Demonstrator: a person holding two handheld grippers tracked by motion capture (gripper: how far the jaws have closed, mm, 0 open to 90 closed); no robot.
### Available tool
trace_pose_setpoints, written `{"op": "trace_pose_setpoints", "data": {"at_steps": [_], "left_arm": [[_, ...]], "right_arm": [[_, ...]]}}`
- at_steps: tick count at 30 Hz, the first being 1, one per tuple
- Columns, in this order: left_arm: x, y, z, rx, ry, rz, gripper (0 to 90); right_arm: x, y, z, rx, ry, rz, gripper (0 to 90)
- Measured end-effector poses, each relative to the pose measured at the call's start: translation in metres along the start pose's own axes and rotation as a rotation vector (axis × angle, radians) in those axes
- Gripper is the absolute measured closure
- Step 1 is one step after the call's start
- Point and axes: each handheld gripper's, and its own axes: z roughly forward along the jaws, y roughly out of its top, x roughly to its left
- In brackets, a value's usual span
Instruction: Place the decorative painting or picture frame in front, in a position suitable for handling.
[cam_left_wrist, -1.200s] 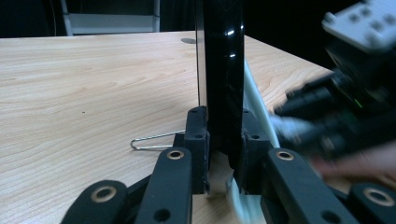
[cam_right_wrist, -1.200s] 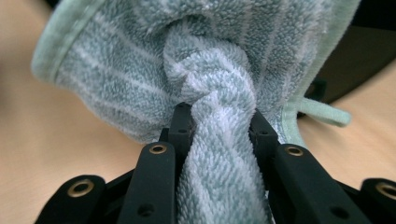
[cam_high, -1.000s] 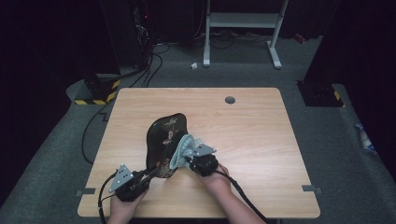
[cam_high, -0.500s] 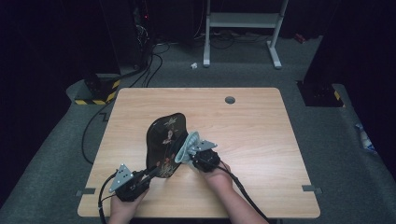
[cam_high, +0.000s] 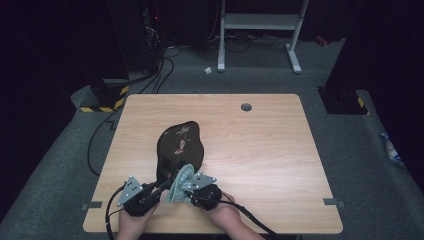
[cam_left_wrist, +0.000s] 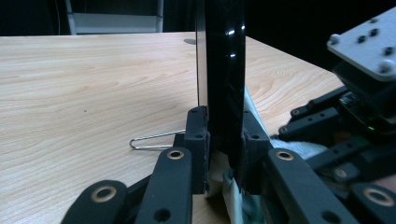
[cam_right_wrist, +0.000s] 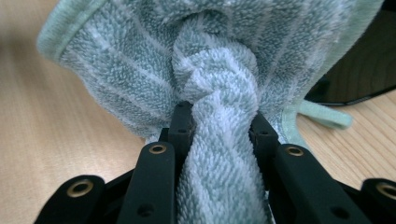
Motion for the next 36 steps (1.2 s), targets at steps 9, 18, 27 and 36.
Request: {"op": "trace_pose_setpoints", "data": {"at_steps": [9,18,27,36], "left_arm": [[0.000,0.000,0.000,0.003,0.001,-0.007,77.8],[0.000,0.000,0.000,0.005,0.000,-0.005,77.6],[0.000,0.001,0.000,0.008,0.002,-0.008,77.6],[0.000,0.001,0.000,0.008,0.001,-0.014,77.9]], "right_arm": [[-0.049,0.016,-0.010,-0.045,-0.080,0.101,69.7],[-0.091,0.028,-0.015,-0.059,-0.192,0.176,69.8],[-0.033,0.018,-0.010,-0.031,-0.078,0.045,69.7],[0.008,0.006,-0.001,0.000,0.008,-0.039,69.8]]}}
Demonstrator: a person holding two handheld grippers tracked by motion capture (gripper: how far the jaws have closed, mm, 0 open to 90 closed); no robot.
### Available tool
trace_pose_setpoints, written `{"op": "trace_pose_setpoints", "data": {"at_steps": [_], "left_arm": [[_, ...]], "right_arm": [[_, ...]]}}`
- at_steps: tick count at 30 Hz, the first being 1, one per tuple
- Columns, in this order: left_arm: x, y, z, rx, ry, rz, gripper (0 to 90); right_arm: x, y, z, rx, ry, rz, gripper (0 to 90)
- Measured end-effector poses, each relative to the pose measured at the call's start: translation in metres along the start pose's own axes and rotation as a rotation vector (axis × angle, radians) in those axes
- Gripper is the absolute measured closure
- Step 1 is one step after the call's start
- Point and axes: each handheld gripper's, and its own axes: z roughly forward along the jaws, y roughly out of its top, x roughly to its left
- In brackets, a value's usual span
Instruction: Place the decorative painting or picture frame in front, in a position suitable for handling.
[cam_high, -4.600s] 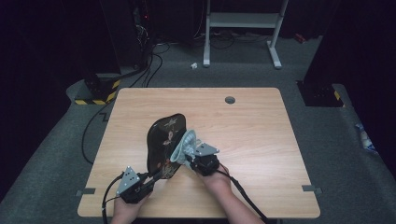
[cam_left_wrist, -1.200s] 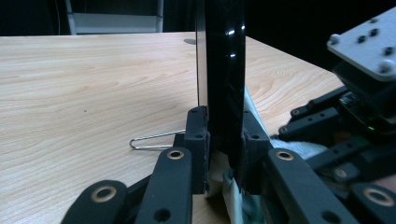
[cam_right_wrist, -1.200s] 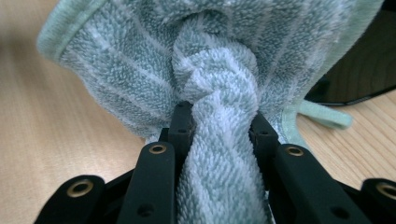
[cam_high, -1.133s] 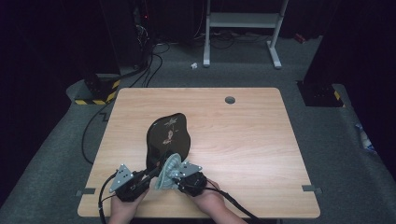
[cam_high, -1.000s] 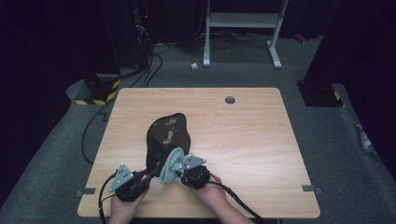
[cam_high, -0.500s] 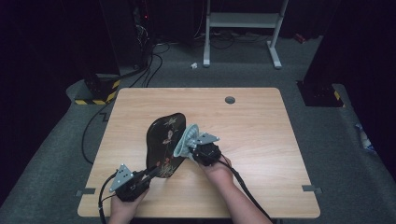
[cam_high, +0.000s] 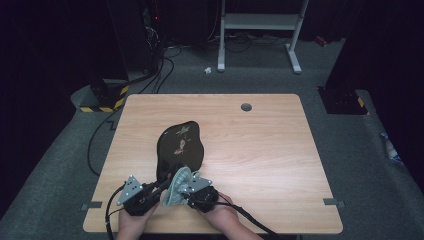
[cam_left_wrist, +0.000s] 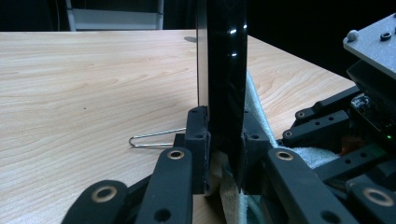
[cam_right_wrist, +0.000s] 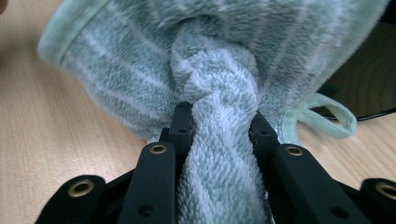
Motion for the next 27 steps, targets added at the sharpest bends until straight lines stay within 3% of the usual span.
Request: {"op": "trace_pose_setpoints", "data": {"at_steps": [4,9,14,17,20,24,27], "left_arm": [[0.000,0.000,0.000,0.001,-0.001,0.000,78.0],[0.000,0.000,0.000,0.001,0.000,0.001,77.9],[0.000,0.000,0.000,0.000,0.001,-0.001,77.9],[0.000,0.000,0.000,0.001,0.002,0.001,77.9],[0.000,0.000,0.000,0.000,0.001,0.000,77.9],[0.000,0.000,0.000,0.002,0.001,0.000,77.9],[0.000,0.000,0.000,0.003,-0.002,0.000,78.0]], "right_arm": [[-0.023,0.003,-0.003,-0.012,-0.031,0.051,69.8],[-0.061,0.011,-0.012,-0.060,-0.087,0.160,69.8],[-0.077,0.021,-0.019,-0.086,-0.139,0.188,69.8],[-0.064,0.022,-0.019,-0.078,-0.130,0.146,69.8],[-0.042,0.019,-0.016,-0.066,-0.108,0.077,69.8],[-0.015,0.007,-0.006,-0.027,-0.048,0.024,69.8],[-0.013,-0.001,0.001,-0.003,-0.041,0.017,69.8]]}}
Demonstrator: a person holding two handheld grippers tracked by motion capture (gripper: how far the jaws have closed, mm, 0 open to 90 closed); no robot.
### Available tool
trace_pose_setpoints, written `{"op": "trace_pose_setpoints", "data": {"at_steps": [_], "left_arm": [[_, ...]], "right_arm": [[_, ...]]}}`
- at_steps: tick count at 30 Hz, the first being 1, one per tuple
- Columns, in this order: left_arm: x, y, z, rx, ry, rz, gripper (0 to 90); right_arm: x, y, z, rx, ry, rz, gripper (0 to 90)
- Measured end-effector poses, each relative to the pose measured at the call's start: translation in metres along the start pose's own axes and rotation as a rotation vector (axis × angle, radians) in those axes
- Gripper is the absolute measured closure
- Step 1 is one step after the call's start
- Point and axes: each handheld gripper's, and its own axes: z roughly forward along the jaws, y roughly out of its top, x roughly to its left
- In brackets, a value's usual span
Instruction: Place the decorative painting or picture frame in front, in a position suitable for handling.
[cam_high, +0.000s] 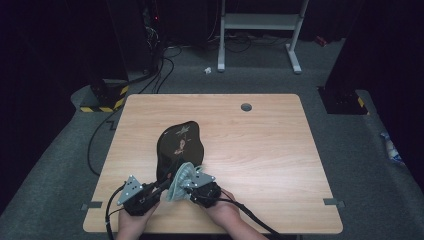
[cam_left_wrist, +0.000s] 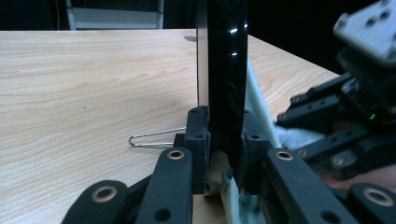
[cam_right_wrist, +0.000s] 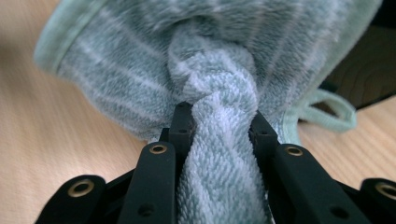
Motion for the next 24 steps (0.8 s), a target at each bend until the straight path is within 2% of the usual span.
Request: {"op": "trace_pose_setpoints", "data": {"at_steps": [2,6,7,12,16,20,24], "left_arm": [[0.001,0.000,0.000,0.004,-0.004,0.002,77.9],[0.001,0.000,0.000,0.003,-0.006,-0.002,77.8],[0.001,0.000,0.000,0.004,-0.007,-0.003,77.7],[0.001,0.000,0.000,0.003,-0.012,-0.003,77.3],[0.001,0.000,0.000,0.004,-0.013,-0.005,77.2],[0.001,0.000,0.000,0.007,-0.013,-0.002,77.0],[0.001,0.000,-0.001,0.007,-0.012,0.000,77.1]], "right_arm": [[-0.010,-0.003,0.002,-0.003,0.000,0.026,69.7],[-0.034,-0.003,0.005,0.006,-0.039,0.085,69.7],[-0.041,-0.003,0.006,0.006,-0.056,0.089,69.7],[-0.078,-0.003,0.009,0.020,-0.136,0.165,69.7],[-0.099,-0.001,0.010,0.022,-0.178,0.212,69.8],[-0.106,0.008,0.004,-0.002,-0.191,0.219,69.8],[-0.103,0.026,-0.011,-0.071,-0.190,0.200,69.8]]}}
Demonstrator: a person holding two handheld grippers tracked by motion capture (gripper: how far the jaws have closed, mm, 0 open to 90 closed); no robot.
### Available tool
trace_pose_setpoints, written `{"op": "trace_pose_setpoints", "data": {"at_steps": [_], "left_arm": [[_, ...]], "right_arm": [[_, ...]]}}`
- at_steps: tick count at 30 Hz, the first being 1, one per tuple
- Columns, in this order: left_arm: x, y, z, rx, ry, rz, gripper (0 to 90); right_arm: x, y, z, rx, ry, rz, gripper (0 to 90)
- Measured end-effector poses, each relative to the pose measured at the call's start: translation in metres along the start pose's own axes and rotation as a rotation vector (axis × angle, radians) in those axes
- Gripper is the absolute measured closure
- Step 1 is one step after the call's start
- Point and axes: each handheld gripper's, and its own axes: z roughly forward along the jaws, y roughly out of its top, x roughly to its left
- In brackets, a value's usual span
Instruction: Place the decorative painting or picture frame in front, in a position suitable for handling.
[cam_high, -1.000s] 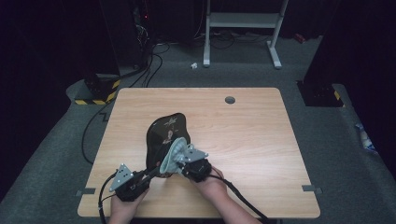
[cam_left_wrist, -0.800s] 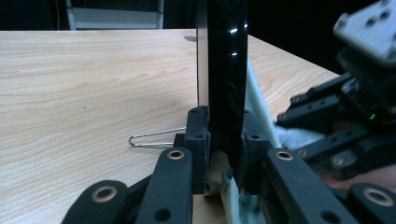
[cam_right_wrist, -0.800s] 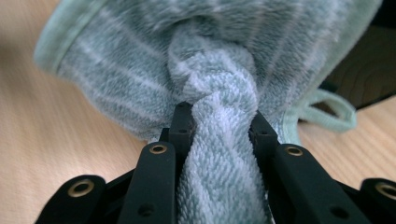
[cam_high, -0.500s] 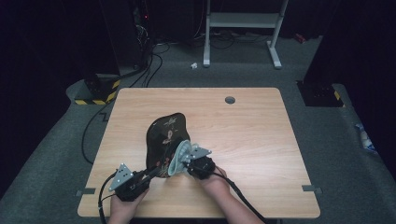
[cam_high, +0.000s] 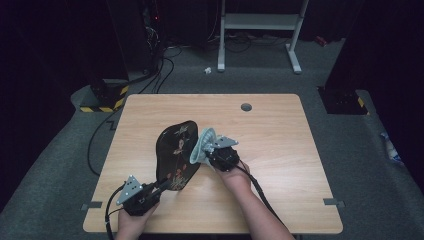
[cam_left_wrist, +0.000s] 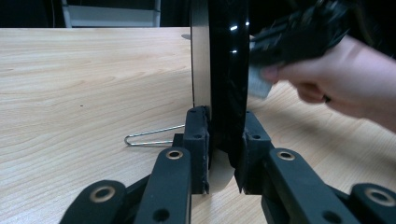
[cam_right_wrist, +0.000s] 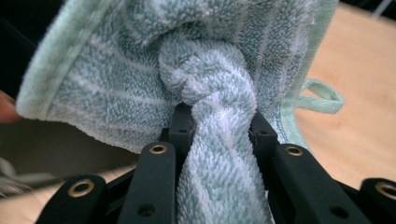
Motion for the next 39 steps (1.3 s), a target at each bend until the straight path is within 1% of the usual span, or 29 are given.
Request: {"op": "trace_pose_setpoints", "data": {"at_steps": [2,6,9,11,13,15,16,17,20,22,23,24,26,29,30,32,34,35,36,38,39], "left_arm": [[0.000,0.000,0.000,-0.001,0.001,0.000,77.2],[0.000,0.000,0.000,0.000,0.002,0.001,77.1],[0.000,0.000,0.000,-0.003,0.000,0.000,77.1],[-0.001,0.000,0.001,-0.004,0.000,0.001,76.9],[-0.001,0.000,0.001,-0.004,0.001,0.003,76.7],[-0.001,0.000,0.001,-0.005,0.001,0.002,76.7],[-0.001,0.000,0.001,-0.005,0.001,0.003,76.7],[-0.001,0.000,0.001,-0.005,0.002,0.003,76.7],[-0.002,0.000,0.001,-0.005,0.004,0.004,76.7],[-0.001,0.000,0.001,-0.006,0.007,0.002,77.0],[-0.001,0.000,0.001,-0.002,0.008,0.003,77.4],[0.000,0.001,0.001,-0.001,0.008,0.003,77.8],[-0.001,0.001,0.001,-0.003,0.010,0.002,77.8],[-0.001,0.001,0.001,-0.004,0.012,0.005,77.5],[-0.001,0.001,0.001,-0.003,0.017,0.012,77.2],[-0.002,0.002,0.001,-0.001,0.028,0.014,75.8],[-0.003,0.004,0.000,0.001,0.053,0.017,73.0],[-0.003,0.005,0.000,0.004,0.062,0.026,72.8],[-0.004,0.006,-0.001,0.001,0.071,0.034,71.3],[-0.004,0.009,-0.003,-0.008,0.079,0.031,67.7],[-0.005,0.012,-0.004,-0.013,0.084,0.039,66.7]], "right_arm": [[0.004,0.011,-0.009,-0.039,0.009,-0.006,69.8],[0.011,0.027,-0.022,-0.089,0.019,-0.024,69.8],[0.011,0.029,-0.022,-0.095,0.019,-0.026,69.8],[0.012,0.022,-0.017,-0.073,0.021,-0.027,69.8],[0.015,0.011,-0.011,-0.042,0.033,-0.022,69.8],[0.020,-0.004,-0.004,-0.002,0.053,-0.017,69.8],[0.026,-0.013,-0.001,0.018,0.067,-0.023,69.8],[0.030,-0.019,0.001,0.030,0.076,-0.021,69.8],[0.049,-0.038,0.005,0.073,0.124,-0.053,69.7],[0.058,-0.045,0.003,0.082,0.136,-0.084,69.7],[0.060,-0.047,0.000,0.080,0.149,-0.084,69.7],[0.060,-0.048,-0.004,0.079,0.160,-0.079,69.6],[0.059,-0.049,-0.011,0.077,0.160,-0.076,69.6],[0.054,-0.053,-0.021,0.073,0.137,-0.080,69.5],[0.053,-0.055,-0.024,0.080,0.128,-0.082,69.4],[0.051,-0.058,-0.026,0.077,0.123,-0.082,69.3],[0.049,-0.062,-0.026,0.073,0.127,-0.060,68.8],[0.048,-0.063,-0.026,0.072,0.124,-0.059,68.3],[0.049,-0.063,-0.025,0.074,0.125,-0.057,68.1],[0.047,-0.063,-0.024,0.071,0.125,-0.057,68.1],[0.047,-0.063,-0.024,0.071,0.127,-0.053,68.1]]}}
